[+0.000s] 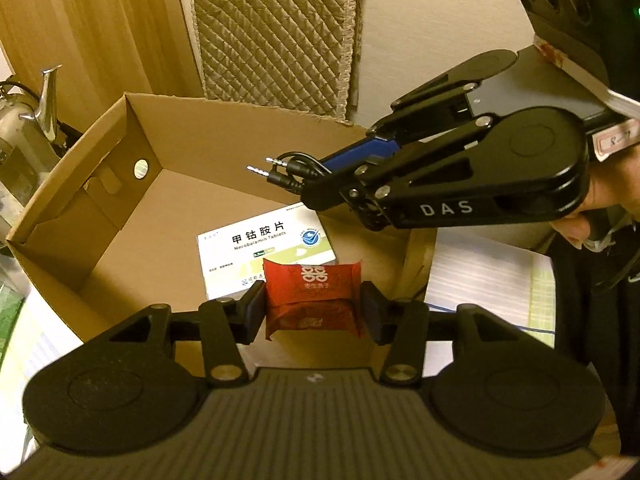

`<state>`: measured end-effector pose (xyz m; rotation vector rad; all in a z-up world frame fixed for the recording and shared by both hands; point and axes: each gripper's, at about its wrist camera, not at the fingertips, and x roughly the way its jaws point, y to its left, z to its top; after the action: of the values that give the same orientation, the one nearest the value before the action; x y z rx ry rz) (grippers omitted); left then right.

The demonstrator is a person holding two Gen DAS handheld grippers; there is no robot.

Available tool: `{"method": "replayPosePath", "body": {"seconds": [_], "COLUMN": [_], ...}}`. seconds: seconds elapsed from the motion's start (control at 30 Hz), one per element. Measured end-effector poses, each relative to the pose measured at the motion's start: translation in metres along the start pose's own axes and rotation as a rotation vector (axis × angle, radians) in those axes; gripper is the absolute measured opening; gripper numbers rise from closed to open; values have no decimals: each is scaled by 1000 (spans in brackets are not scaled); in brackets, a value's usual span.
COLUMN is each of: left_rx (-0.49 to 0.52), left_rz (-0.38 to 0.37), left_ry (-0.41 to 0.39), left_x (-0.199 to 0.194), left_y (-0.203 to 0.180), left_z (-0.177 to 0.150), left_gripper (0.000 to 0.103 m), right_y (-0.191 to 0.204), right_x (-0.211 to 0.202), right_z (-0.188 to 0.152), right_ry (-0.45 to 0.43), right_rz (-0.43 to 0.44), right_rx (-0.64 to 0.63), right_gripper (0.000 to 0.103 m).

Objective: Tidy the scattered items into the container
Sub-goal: 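Carry candy to cardboard box and open left gripper while right gripper carries cable, then open right gripper to drop black cable into cardboard box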

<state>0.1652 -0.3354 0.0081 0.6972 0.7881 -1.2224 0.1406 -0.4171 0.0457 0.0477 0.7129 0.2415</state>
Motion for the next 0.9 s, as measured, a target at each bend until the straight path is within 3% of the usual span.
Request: {"method": "replayPosePath", "body": {"seconds": [0.07,0.23,0.9], "left_rx": [-4,-16,-77], "left_rz": [10,10,117], "left_ry": [-5,-24,-81], "left_x": [-3,-12,-53], "left_y": [0,1,12], "left_z": [-2,-5,-31], "left_gripper": [46,60,60], "right_y": [0,2,28], "right_x": [0,0,24], "right_z": [0,-2,-1], "right_ry": [1,1,100], "right_rz": [0,1,41], "right_rx": [-1,-5,-83], "right_gripper": [11,11,11]}}
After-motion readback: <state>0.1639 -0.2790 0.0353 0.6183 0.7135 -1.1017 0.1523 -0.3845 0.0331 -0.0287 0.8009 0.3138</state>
